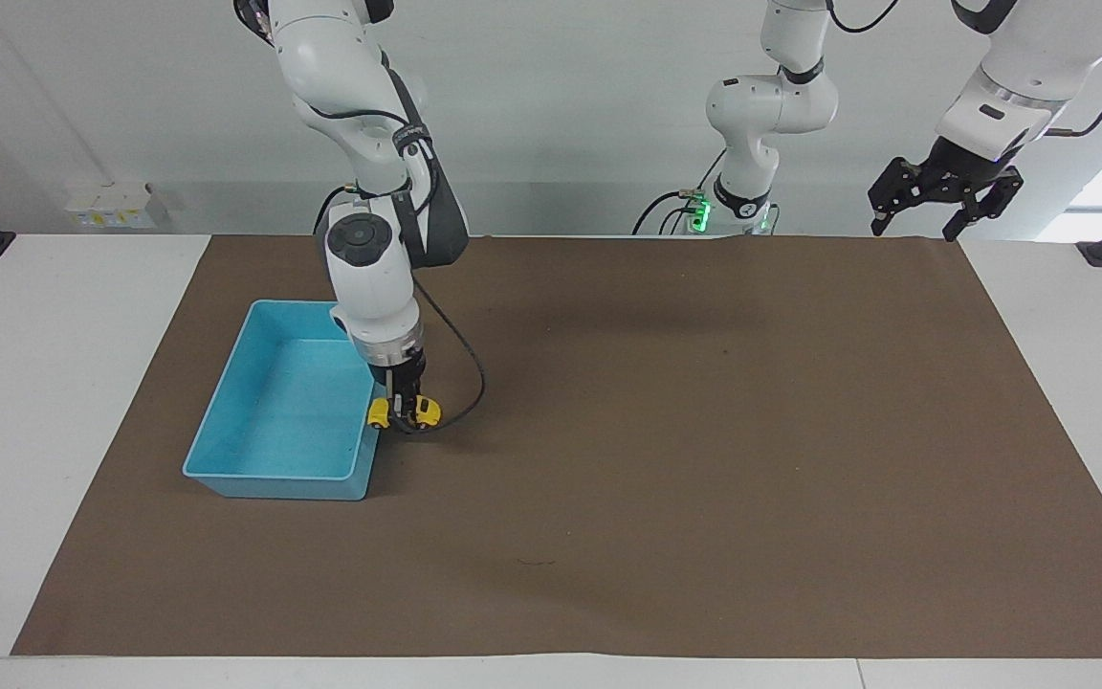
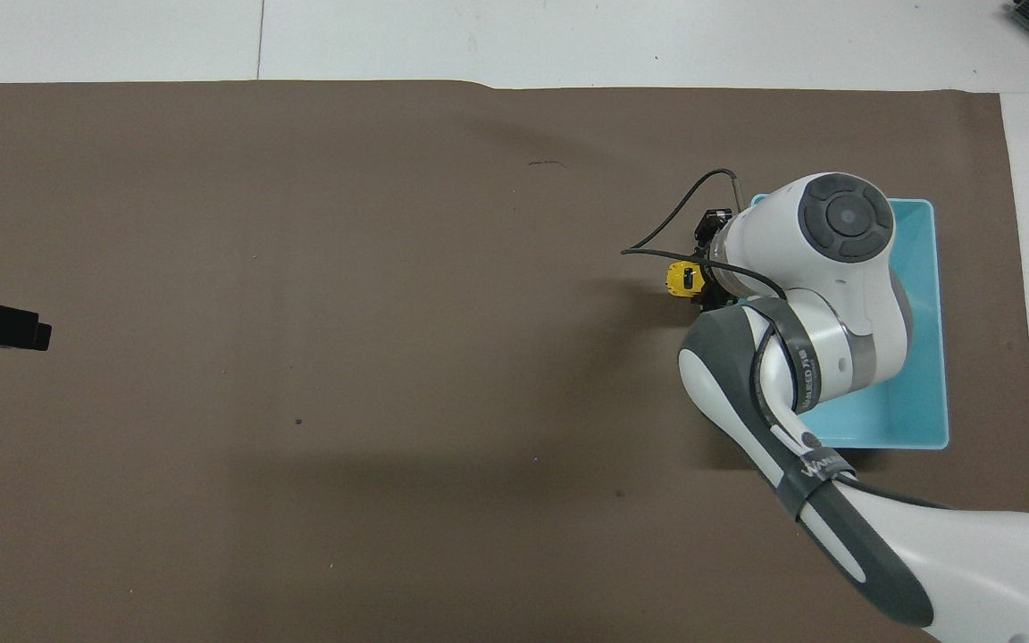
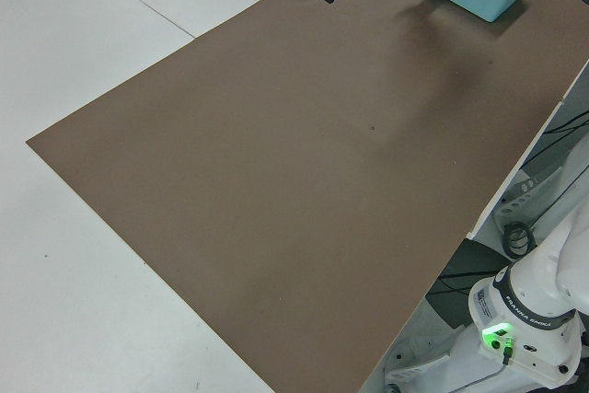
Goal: Wind up and store yellow beetle car
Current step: 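Close the right gripper on the yellow car and lift it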
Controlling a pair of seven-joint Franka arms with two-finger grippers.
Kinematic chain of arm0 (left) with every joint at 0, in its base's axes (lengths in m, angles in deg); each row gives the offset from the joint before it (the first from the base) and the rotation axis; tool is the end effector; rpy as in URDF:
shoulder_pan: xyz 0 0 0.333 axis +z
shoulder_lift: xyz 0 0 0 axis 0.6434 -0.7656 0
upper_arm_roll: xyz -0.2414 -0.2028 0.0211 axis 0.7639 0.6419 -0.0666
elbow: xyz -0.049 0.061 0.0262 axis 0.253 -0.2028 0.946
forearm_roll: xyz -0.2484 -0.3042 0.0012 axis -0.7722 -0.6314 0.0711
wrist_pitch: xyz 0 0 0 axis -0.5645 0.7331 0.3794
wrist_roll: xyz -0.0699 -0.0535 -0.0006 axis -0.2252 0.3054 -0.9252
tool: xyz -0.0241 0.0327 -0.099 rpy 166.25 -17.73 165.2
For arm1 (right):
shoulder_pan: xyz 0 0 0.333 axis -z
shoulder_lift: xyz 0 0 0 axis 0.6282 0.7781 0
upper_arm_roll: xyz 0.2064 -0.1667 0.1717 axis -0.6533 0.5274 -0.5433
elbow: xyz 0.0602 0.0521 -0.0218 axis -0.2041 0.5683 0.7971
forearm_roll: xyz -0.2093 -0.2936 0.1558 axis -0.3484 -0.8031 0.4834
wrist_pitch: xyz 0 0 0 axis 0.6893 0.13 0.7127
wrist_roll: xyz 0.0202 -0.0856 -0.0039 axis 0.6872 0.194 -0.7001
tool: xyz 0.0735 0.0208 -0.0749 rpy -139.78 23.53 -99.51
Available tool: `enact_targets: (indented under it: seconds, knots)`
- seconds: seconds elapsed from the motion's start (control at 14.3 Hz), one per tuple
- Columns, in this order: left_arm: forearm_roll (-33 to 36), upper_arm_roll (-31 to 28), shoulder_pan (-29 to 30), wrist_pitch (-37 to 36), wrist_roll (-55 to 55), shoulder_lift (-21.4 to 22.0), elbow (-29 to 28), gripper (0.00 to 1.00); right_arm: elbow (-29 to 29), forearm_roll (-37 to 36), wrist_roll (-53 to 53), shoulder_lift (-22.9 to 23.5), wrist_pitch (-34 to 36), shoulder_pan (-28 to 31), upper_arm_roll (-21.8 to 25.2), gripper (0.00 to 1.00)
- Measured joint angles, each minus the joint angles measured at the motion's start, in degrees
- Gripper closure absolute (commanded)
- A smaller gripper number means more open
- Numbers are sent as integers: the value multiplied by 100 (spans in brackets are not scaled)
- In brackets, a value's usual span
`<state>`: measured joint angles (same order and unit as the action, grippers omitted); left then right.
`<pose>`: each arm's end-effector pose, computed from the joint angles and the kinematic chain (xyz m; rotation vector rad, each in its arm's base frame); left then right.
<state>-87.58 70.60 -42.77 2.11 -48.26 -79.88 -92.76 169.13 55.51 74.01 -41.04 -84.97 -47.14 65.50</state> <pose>0.5146 -0.0191 0.6499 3.1070 -0.2212 0.0012 0.6141 0.1514 0.3799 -2.2156 2.1321 -0.1182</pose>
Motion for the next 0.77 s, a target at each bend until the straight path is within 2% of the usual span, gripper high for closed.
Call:
enact_targets:
  seconds: [0.35,0.77]
  knots:
    - [0,0,0,-1,0,0,0,0,-241,0,-538,-259,535,-46,-13,100]
    - [0,0,0,-2,0,0,0,0,-378,0,-1710,-628,915,-67,-163,100]
